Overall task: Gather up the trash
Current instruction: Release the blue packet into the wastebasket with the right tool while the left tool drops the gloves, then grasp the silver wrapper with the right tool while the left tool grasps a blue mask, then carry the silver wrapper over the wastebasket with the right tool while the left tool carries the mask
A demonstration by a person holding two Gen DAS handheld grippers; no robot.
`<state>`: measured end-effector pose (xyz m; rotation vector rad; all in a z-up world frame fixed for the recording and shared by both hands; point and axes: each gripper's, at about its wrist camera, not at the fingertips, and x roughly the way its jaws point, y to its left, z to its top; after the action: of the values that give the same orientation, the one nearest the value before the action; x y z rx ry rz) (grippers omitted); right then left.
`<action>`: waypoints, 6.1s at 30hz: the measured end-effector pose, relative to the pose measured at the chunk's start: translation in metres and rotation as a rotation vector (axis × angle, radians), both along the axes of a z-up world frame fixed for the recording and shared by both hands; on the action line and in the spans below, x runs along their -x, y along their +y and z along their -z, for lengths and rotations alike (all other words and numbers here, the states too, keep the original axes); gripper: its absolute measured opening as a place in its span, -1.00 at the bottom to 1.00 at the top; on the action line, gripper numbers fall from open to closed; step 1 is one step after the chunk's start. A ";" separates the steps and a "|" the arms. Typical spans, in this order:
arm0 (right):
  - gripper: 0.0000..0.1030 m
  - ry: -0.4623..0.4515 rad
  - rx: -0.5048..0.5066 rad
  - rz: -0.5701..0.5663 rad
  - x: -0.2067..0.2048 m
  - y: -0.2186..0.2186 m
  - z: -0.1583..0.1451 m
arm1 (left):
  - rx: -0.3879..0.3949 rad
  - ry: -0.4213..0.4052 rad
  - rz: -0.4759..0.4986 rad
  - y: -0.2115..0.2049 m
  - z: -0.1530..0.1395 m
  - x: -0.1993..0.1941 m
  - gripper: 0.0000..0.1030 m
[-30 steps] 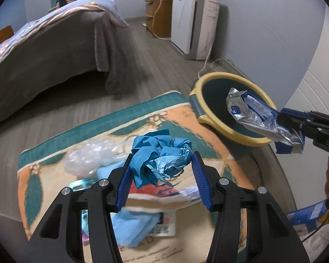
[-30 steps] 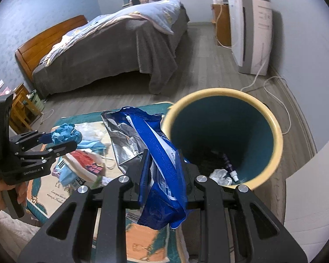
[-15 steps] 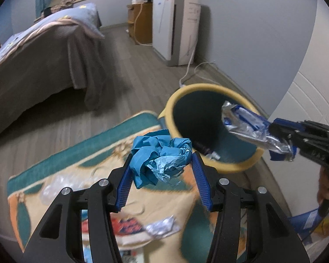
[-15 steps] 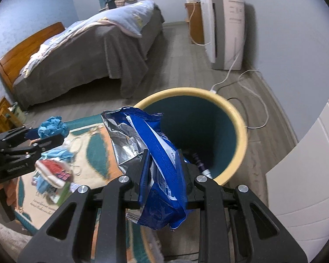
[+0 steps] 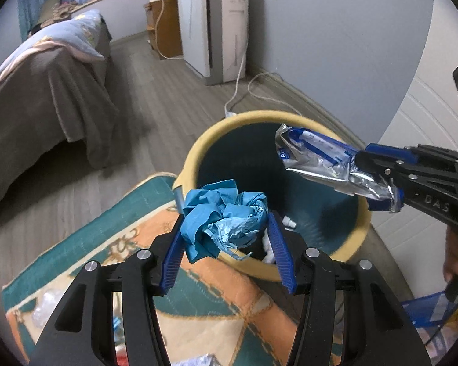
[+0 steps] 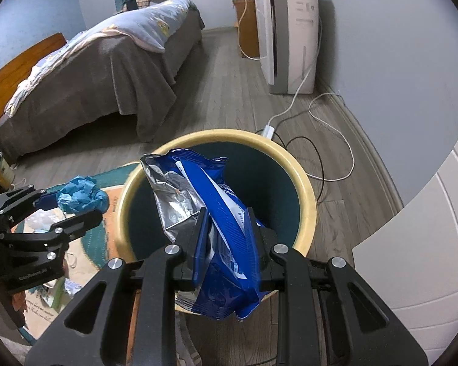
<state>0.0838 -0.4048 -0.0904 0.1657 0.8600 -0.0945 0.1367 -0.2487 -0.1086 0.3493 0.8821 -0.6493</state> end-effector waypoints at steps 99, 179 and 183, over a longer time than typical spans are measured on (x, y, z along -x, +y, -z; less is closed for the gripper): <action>0.88 0.242 0.169 -0.423 0.017 0.210 0.084 | -0.047 0.040 -0.251 0.233 0.023 0.081 0.90; -0.54 0.057 0.006 -0.503 0.035 0.168 0.024 | 0.018 -0.029 -0.214 0.186 -0.024 0.047 -0.45; -0.55 0.056 0.006 -0.479 0.037 0.153 0.026 | 0.012 -0.028 -0.193 0.171 -0.022 0.047 -0.45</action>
<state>0.0465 -0.2523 -0.1163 -0.0515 0.9347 0.3472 0.0894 -0.0774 -0.0868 0.2579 0.8730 -0.4700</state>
